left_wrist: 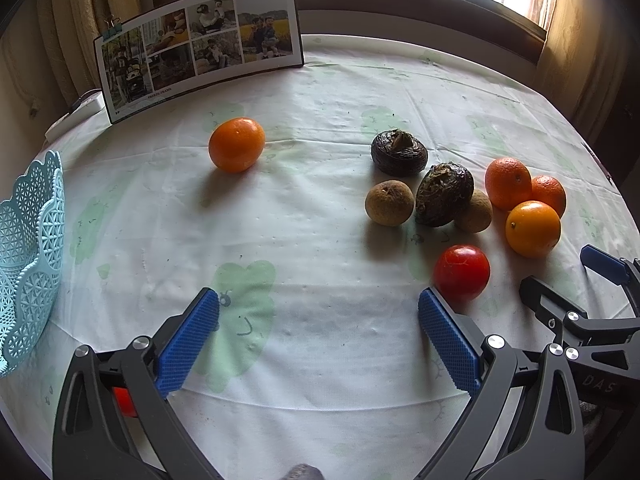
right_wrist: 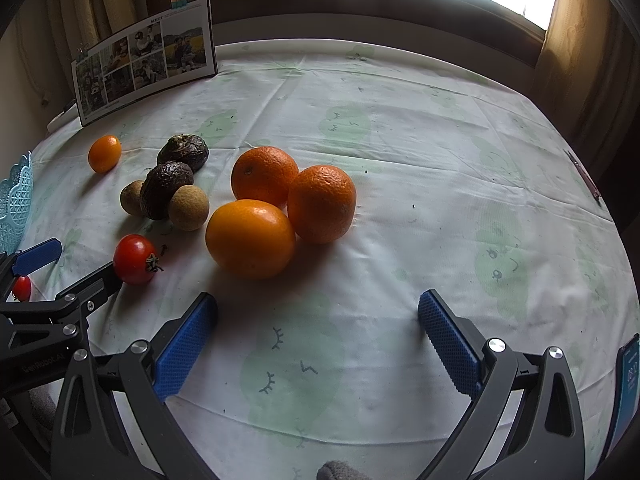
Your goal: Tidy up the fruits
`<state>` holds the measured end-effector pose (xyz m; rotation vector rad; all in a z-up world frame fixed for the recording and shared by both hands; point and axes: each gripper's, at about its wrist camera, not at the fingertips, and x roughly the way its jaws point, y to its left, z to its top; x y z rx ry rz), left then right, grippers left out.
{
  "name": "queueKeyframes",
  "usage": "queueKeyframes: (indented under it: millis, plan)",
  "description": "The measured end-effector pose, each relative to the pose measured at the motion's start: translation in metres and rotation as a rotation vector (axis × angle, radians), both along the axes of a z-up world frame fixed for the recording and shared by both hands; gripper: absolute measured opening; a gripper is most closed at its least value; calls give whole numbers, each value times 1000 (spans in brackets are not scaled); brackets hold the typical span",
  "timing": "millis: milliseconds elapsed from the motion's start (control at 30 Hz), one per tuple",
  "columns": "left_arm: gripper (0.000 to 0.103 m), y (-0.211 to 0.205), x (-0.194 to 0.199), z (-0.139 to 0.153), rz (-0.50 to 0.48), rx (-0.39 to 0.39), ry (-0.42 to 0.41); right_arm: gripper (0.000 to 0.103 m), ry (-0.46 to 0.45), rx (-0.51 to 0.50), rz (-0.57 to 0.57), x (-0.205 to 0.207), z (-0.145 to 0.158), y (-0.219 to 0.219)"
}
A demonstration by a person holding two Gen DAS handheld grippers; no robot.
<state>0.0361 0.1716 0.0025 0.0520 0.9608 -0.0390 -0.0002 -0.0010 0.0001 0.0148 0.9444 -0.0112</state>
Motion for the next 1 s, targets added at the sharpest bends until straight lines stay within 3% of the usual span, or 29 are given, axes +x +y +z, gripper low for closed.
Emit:
queueKeyframes:
  millis: [500,1000]
  plan:
    - [101,-1,0,0,-2,0,2,98,30,1,79,-3,-1,3]
    - [100,3,-7,4,-5,-22,-5,98,30,-2,83,-4,0,0]
